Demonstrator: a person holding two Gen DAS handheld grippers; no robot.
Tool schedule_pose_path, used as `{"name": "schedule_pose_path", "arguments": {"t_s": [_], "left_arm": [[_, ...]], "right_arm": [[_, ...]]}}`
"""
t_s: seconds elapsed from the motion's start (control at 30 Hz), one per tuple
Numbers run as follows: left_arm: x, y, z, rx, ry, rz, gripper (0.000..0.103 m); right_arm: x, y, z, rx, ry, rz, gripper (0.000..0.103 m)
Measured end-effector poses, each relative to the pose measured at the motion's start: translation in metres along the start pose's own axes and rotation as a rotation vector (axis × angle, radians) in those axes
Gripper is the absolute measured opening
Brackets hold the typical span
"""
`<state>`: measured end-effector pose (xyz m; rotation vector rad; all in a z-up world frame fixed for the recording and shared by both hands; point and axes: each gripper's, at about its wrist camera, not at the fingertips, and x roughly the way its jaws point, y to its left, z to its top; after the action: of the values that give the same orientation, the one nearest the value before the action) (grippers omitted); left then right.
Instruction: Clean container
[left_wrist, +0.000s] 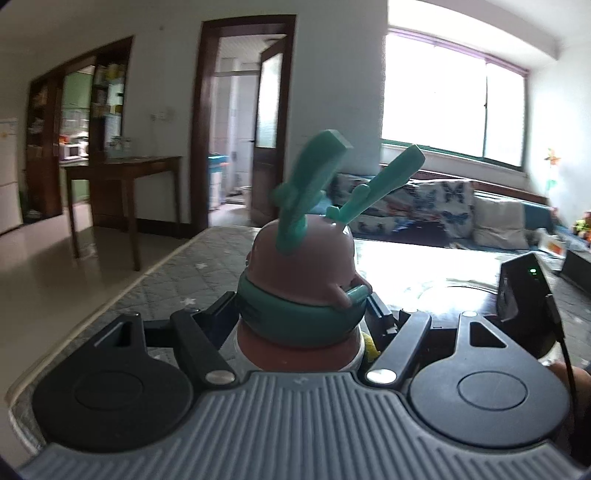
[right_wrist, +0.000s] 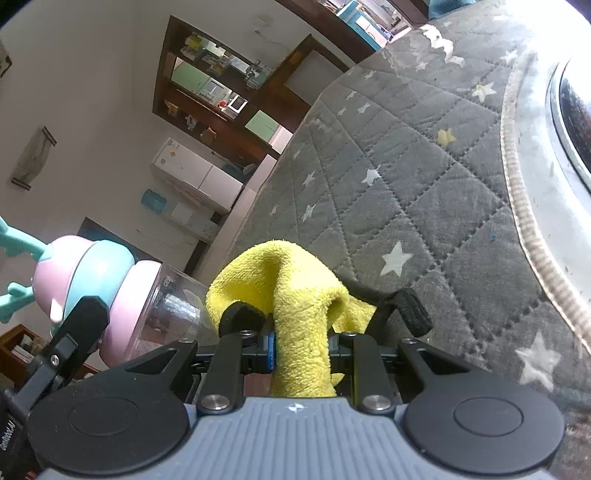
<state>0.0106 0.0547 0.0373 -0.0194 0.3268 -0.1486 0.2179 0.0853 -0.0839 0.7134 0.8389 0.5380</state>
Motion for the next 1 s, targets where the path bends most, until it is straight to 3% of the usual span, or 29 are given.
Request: {"name": "schedule_pose_path", "arguments": {"t_s": [0.2, 0.57, 1.0], "left_arm": [[-0.006, -0.014, 0.001, -0.027, -0.019, 0.088, 0.072], [-0.019, -0.020, 0.005, -0.063, -0.016, 0.165, 0.072], [-0.018, -0.005, -0.001, -0.052, -0.045, 0.095, 0.071]], "right_arm": [[-0.009, 0.012, -0.013, -0.048, -0.002, -0.019, 0.021], [-0.018, 0.046, -0.032, -0.144, 0.038, -0.029, 0.021], [-0.039, 0.051, -0.040, -0.158, 0.038, -0.008, 0.021]]}}
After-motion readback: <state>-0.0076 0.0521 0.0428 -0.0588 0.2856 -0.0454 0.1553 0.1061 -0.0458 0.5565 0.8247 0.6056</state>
